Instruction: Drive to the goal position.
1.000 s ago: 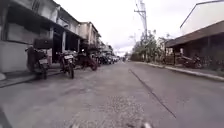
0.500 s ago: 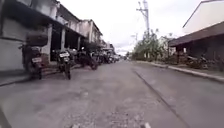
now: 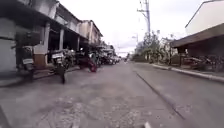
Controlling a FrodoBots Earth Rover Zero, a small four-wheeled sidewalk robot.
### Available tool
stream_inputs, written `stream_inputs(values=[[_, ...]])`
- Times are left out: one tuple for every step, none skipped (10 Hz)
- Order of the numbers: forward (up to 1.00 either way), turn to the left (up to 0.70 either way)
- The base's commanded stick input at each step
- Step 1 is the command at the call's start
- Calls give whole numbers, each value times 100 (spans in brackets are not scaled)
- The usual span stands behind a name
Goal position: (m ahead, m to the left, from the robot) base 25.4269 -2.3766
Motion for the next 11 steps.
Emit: stream_inputs(values=[[70, 0], [70, 0], [70, 0], [70, 0], [70, 0], [70, 0], [70, 0], [70, -35], [70, -35], [70, -31], [70, -9]])
